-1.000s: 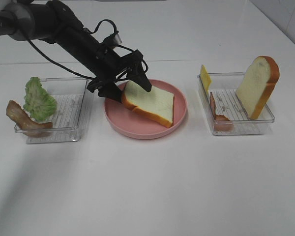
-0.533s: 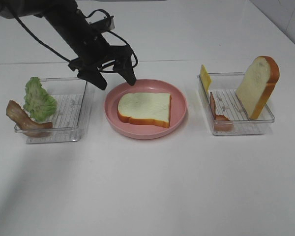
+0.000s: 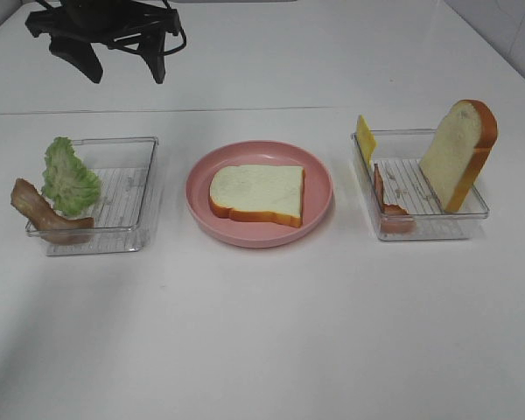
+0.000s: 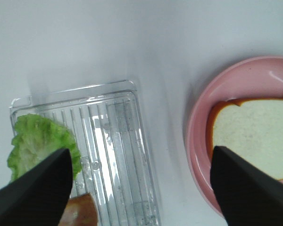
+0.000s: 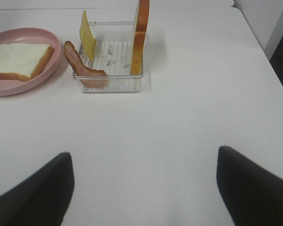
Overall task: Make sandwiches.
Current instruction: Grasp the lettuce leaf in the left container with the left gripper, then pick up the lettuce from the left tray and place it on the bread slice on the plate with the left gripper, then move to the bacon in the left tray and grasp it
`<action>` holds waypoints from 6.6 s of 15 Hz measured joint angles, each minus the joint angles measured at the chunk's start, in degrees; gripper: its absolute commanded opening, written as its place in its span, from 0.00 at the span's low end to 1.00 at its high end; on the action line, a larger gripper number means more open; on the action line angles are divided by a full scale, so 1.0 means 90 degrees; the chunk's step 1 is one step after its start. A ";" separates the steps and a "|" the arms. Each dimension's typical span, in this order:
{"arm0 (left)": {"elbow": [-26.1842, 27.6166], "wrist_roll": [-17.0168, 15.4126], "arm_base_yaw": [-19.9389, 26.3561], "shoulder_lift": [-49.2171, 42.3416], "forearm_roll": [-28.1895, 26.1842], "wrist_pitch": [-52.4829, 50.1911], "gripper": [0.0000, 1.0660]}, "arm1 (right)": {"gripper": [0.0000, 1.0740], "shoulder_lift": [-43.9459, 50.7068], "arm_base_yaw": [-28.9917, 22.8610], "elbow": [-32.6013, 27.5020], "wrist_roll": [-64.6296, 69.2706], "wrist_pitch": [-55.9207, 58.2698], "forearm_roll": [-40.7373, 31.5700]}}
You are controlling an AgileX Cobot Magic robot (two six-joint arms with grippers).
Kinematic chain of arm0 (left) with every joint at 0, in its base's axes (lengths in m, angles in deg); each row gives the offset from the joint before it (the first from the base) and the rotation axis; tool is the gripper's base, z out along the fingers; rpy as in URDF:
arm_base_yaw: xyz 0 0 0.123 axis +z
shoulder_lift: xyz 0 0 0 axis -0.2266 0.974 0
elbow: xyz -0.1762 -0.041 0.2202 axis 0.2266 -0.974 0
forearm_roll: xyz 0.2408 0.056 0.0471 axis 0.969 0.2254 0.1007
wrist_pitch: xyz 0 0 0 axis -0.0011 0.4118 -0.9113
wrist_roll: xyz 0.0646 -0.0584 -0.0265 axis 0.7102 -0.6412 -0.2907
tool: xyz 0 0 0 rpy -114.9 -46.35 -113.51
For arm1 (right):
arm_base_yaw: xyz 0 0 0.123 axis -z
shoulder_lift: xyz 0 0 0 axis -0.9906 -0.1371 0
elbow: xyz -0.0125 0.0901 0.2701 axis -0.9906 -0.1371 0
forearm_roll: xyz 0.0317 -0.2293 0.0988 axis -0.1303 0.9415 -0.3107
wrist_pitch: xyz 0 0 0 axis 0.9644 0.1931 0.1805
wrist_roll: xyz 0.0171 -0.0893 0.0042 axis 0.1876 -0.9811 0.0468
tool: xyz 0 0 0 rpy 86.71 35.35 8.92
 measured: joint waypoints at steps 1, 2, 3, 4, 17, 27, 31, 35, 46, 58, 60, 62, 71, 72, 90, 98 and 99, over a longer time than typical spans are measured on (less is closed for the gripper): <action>0.0000 0.0000 0.0057 -0.0051 0.0057 0.0000 0.71 | 0.73 0.0000 0.0000 0.0000 0.0000 0.0000 0.0000; 0.0000 -0.0013 0.0095 -0.0057 0.0057 0.0000 0.71 | 0.73 0.0000 0.0000 0.0000 0.0000 0.0000 0.0000; 0.0000 -0.0019 0.0236 -0.0057 0.0057 0.0000 0.71 | 0.73 0.0000 0.0000 0.0000 0.0000 0.0000 0.0000; 0.0000 -0.0019 0.0528 -0.0051 0.0057 0.0013 0.71 | 0.73 0.0000 0.0000 0.0000 0.0000 0.0000 0.0000; -0.1719 0.0166 0.1299 -0.0038 0.0108 0.0070 0.70 | 0.73 0.0000 0.0000 0.0000 0.0000 0.0000 0.0000; -0.1719 0.0216 0.1292 0.0452 -0.0019 -0.0293 0.36 | 0.73 0.0000 0.0000 0.0000 0.0000 0.0000 0.0000; -0.1719 0.0216 0.1292 0.0452 -0.0019 -0.0293 0.20 | 0.73 0.0000 0.0000 0.0000 0.0000 0.0000 0.0000; -0.1719 0.0223 0.1292 0.0452 0.0000 -0.0299 0.00 | 0.73 0.0000 0.0000 0.0000 0.0000 0.0000 0.0000; -0.1261 0.1038 0.1286 -0.0369 -0.2075 -0.0446 0.00 | 0.73 0.0000 0.0000 0.0000 0.0000 0.0000 0.0000; -0.1261 0.2483 -0.0325 0.0713 -0.5424 -0.1451 0.00 | 0.73 0.0000 0.0000 0.0000 0.0000 0.0000 0.0000; -0.1261 0.2515 -0.0586 0.0949 -0.5545 -0.1623 0.00 | 0.73 0.0000 0.0000 0.0000 0.0000 0.0000 0.0000; -0.1261 0.2731 -0.0713 0.1114 -0.5456 -0.1789 0.00 | 0.73 0.0000 0.0000 0.0000 0.0000 0.0000 0.0000; -0.1261 0.2483 -0.0554 0.1127 -0.3973 -0.1783 0.56 | 0.73 0.0000 0.0000 0.0000 0.0000 0.0000 0.0000; -0.1261 0.2483 -0.0554 0.1127 -0.3960 -0.1770 0.69 | 0.73 0.0000 0.0000 0.0000 0.0000 0.0000 0.0000; -0.0688 0.1019 0.0242 -0.0605 -0.0707 -0.0013 0.60 | 0.73 0.0000 0.0000 0.0000 0.0000 0.0000 0.0000; -0.3412 0.0146 0.0248 -0.2394 0.0414 0.0064 0.60 | 0.73 0.0000 0.0000 0.0000 0.0000 0.0000 0.0000; -0.3641 0.0089 0.0248 -0.2438 0.0458 0.0064 0.60 | 0.73 0.0000 0.0000 0.0000 0.0000 0.0000 0.0000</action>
